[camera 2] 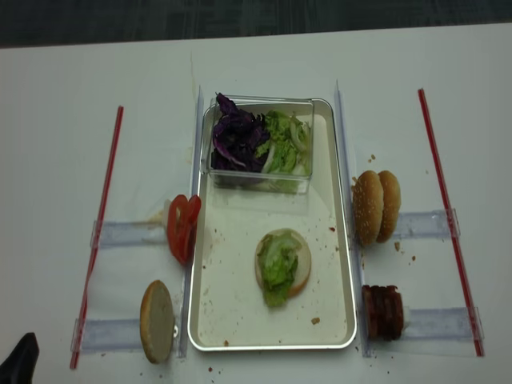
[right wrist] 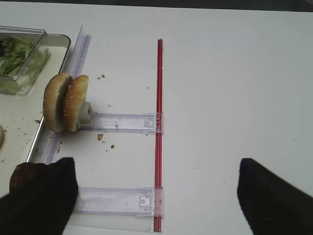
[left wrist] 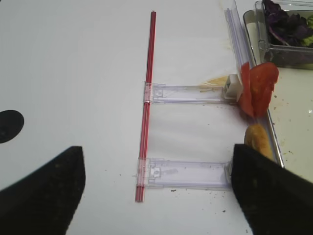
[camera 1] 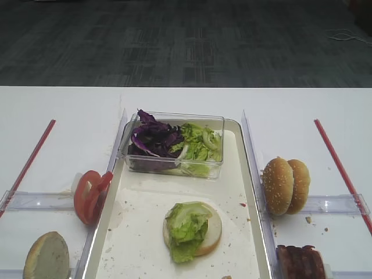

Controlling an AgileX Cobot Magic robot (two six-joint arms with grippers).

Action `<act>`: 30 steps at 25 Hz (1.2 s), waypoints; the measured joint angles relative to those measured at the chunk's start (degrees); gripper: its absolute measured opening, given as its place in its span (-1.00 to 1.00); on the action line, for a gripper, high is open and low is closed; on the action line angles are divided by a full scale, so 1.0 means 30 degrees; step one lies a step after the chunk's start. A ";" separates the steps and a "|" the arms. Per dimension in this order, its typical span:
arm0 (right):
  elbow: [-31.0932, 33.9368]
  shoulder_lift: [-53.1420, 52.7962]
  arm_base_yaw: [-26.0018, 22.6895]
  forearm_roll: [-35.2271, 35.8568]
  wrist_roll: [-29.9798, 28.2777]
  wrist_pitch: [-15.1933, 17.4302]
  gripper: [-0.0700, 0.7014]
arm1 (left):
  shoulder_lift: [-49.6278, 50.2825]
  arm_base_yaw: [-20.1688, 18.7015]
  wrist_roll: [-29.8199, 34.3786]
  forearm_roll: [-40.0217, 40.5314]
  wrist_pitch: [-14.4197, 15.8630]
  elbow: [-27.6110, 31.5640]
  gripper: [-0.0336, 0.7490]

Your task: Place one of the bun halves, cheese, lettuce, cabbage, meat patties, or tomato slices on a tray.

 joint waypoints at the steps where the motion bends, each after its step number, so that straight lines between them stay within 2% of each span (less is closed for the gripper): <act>1: 0.0000 0.0000 0.0000 0.0037 -0.0034 0.0000 0.96 | 0.0000 0.0000 0.0000 0.0000 0.0000 0.0000 0.61; 30: 0.0000 0.0000 0.0000 0.0028 -0.0041 0.0000 0.96 | 0.0000 0.0000 0.0000 0.0000 0.0000 0.0000 0.61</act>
